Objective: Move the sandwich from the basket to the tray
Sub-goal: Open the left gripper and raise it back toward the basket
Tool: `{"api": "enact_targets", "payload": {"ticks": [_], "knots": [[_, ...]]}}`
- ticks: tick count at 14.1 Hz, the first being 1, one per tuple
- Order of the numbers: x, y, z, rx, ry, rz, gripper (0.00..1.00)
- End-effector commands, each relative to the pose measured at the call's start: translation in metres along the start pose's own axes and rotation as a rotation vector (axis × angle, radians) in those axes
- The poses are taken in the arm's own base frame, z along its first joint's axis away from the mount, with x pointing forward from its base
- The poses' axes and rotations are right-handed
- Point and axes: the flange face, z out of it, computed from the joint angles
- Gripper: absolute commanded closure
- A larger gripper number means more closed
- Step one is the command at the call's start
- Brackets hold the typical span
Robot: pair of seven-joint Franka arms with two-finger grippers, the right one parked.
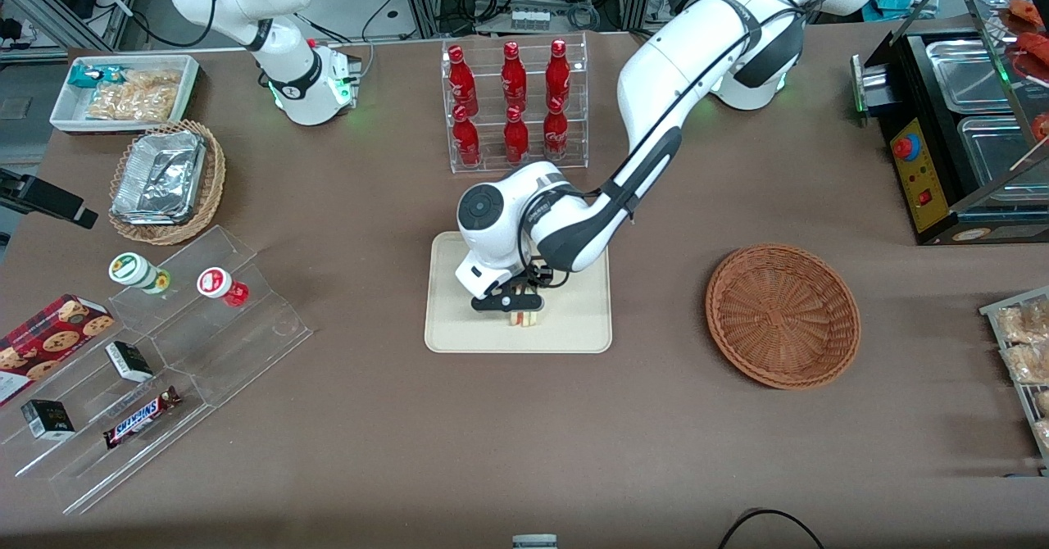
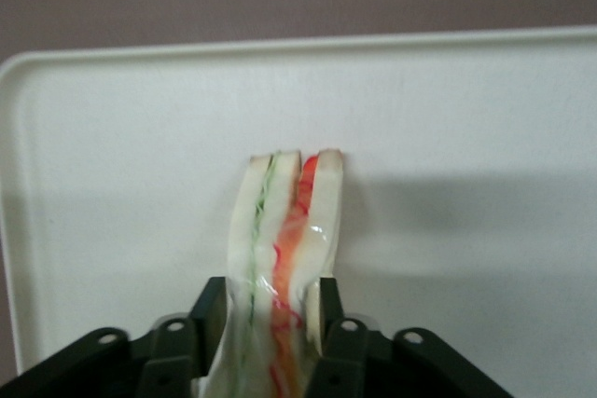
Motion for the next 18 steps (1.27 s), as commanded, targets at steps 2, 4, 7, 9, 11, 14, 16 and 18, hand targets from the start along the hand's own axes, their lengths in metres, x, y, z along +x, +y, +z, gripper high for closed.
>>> {"api": "enact_targets", "payload": {"ticks": [2, 4, 7, 9, 11, 14, 16, 18], "knots": [[0.029, -0.032, -0.056, 0.015, 0.047, -0.078, 0.0], [0.041, -0.051, -0.108, -0.048, 0.047, -0.128, 0.0], [0.083, -0.151, -0.173, -0.04, -0.032, -0.171, 0.0], [0.09, -0.212, -0.203, 0.006, -0.109, -0.117, 0.0], [0.1, -0.286, -0.23, 0.027, -0.165, -0.087, 0.0], [0.098, -0.38, -0.258, 0.048, -0.209, -0.068, 0.0], [0.087, -0.434, -0.271, 0.01, -0.235, -0.06, 0.0], [0.055, -0.46, -0.282, 0.025, -0.248, -0.037, 0.0]]}}
